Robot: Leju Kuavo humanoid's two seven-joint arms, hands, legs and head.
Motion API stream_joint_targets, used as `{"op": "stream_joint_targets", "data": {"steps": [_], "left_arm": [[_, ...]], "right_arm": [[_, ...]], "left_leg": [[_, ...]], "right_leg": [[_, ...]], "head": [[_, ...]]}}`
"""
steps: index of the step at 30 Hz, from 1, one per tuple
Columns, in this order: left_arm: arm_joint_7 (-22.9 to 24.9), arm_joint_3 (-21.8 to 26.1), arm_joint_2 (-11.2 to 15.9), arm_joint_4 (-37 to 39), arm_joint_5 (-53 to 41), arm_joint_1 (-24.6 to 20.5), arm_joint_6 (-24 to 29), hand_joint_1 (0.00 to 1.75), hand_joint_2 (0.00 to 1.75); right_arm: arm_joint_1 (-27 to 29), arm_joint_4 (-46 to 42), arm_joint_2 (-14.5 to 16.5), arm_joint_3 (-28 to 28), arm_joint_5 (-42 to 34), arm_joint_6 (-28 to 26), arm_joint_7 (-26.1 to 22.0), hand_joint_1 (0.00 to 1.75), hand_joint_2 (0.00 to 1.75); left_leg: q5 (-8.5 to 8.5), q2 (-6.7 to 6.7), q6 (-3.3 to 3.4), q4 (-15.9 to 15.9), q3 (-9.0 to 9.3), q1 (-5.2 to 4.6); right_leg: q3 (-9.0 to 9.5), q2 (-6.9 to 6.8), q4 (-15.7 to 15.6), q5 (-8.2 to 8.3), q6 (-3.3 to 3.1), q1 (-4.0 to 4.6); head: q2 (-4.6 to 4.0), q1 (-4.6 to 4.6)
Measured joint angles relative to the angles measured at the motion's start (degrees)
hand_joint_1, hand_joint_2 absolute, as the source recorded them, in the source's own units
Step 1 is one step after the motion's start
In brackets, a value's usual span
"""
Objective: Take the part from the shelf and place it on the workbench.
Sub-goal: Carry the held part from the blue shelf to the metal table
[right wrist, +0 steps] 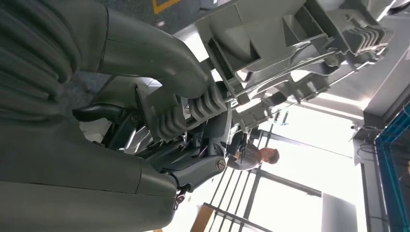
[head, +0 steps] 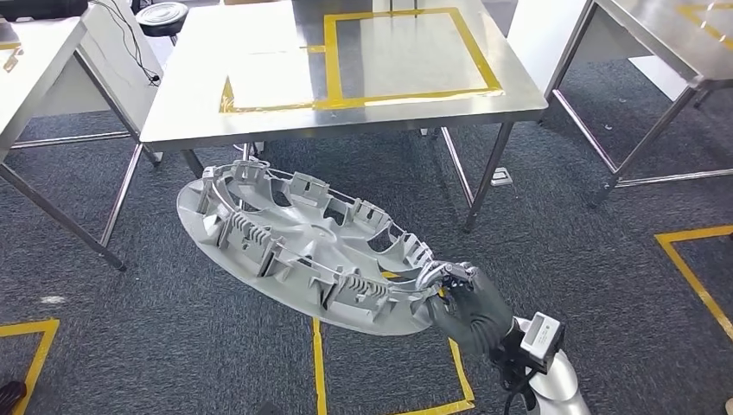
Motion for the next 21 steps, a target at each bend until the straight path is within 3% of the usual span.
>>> {"op": "stream_joint_targets", "data": {"steps": [2,3,5,6,7,8,10,12,15,17,18,20,21], "left_arm": [[-0.01,0.07,-0.05,-0.03,-0.12,-0.22,0.03,0.0,1.75],[-0.01,0.09,-0.05,-0.03,-0.14,-0.25,0.05,0.0,1.75],[0.03,0.1,-0.05,-0.02,-0.16,-0.15,0.22,0.0,1.75],[0.05,0.11,-0.06,-0.02,-0.17,-0.06,0.39,0.0,1.75],[0.09,0.11,-0.07,-0.01,-0.19,0.01,0.57,0.0,1.75],[0.14,0.11,-0.08,-0.01,-0.22,0.06,0.75,0.0,1.75],[0.23,0.11,-0.09,0.02,-0.33,0.12,0.99,0.0,1.75],[0.28,0.13,-0.09,0.08,-0.46,0.16,1.05,0.0,1.75],[0.39,0.17,-0.15,0.05,-0.64,0.27,1.05,0.0,1.75],[0.43,0.19,-0.26,-0.01,-0.68,0.16,1.08,0.0,1.75],[0.43,0.19,-0.32,-0.04,-0.68,0.06,1.09,0.0,1.75],[0.44,0.21,-0.35,-0.03,-0.68,-0.03,1.09,0.0,1.75],[0.44,0.22,-0.36,-0.03,-0.68,0.01,1.09,0.0,1.75]], "right_arm": [[-0.04,0.0,0.03,-0.01,-0.02,-0.05,0.02,1.75,1.75],[-0.02,0.0,0.05,-0.01,-0.07,-0.05,-0.02,1.75,1.75],[0.0,0.0,0.12,-0.01,-0.22,-0.05,-0.06,1.75,1.75],[0.06,0.0,0.14,-0.01,-0.28,-0.05,-0.04,1.75,1.75],[0.15,0.0,0.14,-0.01,-0.32,-0.05,-0.01,1.75,1.75],[0.23,0.0,0.14,-0.01,-0.32,-0.05,0.01,1.75,1.75],[0.37,0.01,0.14,-0.01,-0.34,-0.04,0.01,1.75,1.75],[0.52,0.05,0.15,-0.01,-0.41,-0.09,-0.03,1.75,1.75],[0.78,0.03,0.16,-0.01,-0.48,-0.22,-0.07,1.75,1.75],[0.84,-0.05,0.15,-0.01,-0.45,-0.22,-0.04,1.75,1.75],[0.85,-0.08,0.14,-0.01,-0.47,-0.22,-0.06,1.75,1.75],[0.84,-0.09,0.14,-0.02,-0.54,-0.22,-0.12,1.75,1.75],[0.86,-0.08,0.14,-0.03,-0.57,-0.23,-0.1,1.75,1.75]], "left_leg": [[1.15,0.03,-0.59,5.27,-3.02,0.22],[0.65,0.05,-0.71,8.56,-5.27,0.25],[-2.54,0.05,-0.83,13.49,-9.44,0.24],[-4.03,0.05,-0.83,14.46,-10.93,0.23],[-4.39,0.05,-0.75,14.0,-11.71,0.23],[-3.23,0.05,-0.58,12.04,-11.76,0.21],[2.96,0.04,-0.03,4.94,-10.49,0.08],[6.95,0.04,0.49,-0.11,-9.46,-0.24],[7.36,-0.04,1.33,-0.83,-9.03,-0.42],[7.17,-0.04,2.11,-1.31,-8.36,-0.2],[7.03,-0.03,2.45,-1.52,-8.02,-0.11],[6.59,0.0,2.88,-1.55,-7.72,-0.2],[6.35,0.0,2.99,-1.52,-7.61,-0.28]], "right_leg": [[1.37,0.06,-0.44,-0.79,-0.88,-0.03],[2.08,0.07,-0.66,-1.25,-1.21,-0.03],[3.44,0.31,-0.79,-2.31,-1.6,0.08],[4.13,0.5,-0.8,-2.89,-1.68,0.15],[4.87,0.68,-0.8,-3.46,-1.7,0.22],[5.65,0.84,-0.8,-4.05,-1.67,0.26],[7.08,1.02,-0.8,-5.25,-1.45,0.32],[7.78,1.19,-0.73,-6.23,-0.84,0.42],[8.3,1.29,-1.08,-7.17,0.41,0.48],[8.06,1.06,0.32,-8.35,1.0,0.48],[6.91,0.93,2.71,-9.52,1.22,0.46],[2.37,0.76,10.23,-12.29,1.47,0.49],[0.14,0.75,13.24,-12.8,1.52,0.49]], "head": [[0.0,-0.13],[0.0,-0.22],[0.0,-0.38],[0.0,-0.42],[0.0,-0.45],[0.0,-0.48],[0.0,-0.55],[0.0,-0.61],[0.0,-0.66],[0.0,-0.56],[0.0,-0.46],[0.0,-0.28],[0.0,-0.25]]}}
